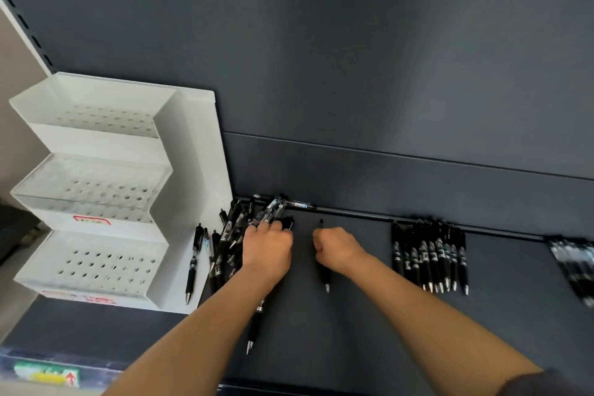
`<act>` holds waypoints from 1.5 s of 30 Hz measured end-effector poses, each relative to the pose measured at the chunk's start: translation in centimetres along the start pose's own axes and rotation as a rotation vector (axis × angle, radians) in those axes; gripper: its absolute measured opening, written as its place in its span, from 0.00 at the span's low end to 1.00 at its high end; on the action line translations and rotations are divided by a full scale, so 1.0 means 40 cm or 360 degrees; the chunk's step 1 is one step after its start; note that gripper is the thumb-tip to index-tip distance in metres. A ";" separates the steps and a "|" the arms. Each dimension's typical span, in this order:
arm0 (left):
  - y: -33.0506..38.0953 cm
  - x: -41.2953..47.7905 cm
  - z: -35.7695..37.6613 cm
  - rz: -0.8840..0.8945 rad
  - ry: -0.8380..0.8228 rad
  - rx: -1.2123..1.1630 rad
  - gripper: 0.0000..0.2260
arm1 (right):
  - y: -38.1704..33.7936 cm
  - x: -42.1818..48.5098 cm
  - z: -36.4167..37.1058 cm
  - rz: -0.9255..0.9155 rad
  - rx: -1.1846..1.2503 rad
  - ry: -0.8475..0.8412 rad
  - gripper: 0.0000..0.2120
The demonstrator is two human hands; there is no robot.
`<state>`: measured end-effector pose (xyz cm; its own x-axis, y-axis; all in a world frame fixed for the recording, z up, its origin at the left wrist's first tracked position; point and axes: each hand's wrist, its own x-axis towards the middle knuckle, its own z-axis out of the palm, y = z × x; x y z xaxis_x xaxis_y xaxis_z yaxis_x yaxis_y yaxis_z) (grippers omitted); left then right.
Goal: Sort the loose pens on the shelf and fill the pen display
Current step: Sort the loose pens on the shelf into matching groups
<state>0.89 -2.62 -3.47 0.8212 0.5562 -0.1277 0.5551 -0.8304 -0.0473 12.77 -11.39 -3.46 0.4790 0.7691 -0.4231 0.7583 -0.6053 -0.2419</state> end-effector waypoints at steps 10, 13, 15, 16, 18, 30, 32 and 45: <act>0.042 0.029 0.002 0.0019 -0.0007 0.0235 0.16 | 0.062 -0.027 0.006 0.0045 0.0122 0.0071 0.07; 0.047 0.025 0.006 0.0012 -0.0065 0.0250 0.14 | 0.063 -0.031 0.011 0.0052 0.0145 0.0079 0.07; 0.052 0.026 0.008 -0.0004 -0.0090 0.0223 0.14 | 0.061 -0.035 0.013 0.0051 0.0168 0.0097 0.06; 0.056 0.029 0.007 -0.0007 -0.0091 0.0207 0.14 | 0.061 -0.036 0.012 0.0052 0.0177 0.0117 0.06; 0.066 0.035 0.000 -0.0003 -0.0066 0.0170 0.14 | 0.066 -0.042 0.009 0.0053 0.0194 0.0161 0.07; 0.287 0.088 -0.062 0.0032 -0.0234 -0.0698 0.13 | 0.234 -0.148 -0.070 0.0229 0.0405 0.0530 0.20; 0.340 0.096 -0.053 -0.0008 -0.0279 -0.0858 0.12 | 0.285 -0.177 -0.077 0.0251 0.0433 0.0556 0.20; 0.580 0.103 -0.039 -0.0212 -0.0271 -0.0761 0.15 | 0.583 -0.279 -0.101 0.0270 0.0430 0.0487 0.22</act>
<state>17.37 -19.56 -3.56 0.7281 0.6100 -0.3127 0.6845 -0.6232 0.3782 26.88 -33.26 -0.86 0.7264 0.6548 -0.2085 0.5342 -0.7289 -0.4281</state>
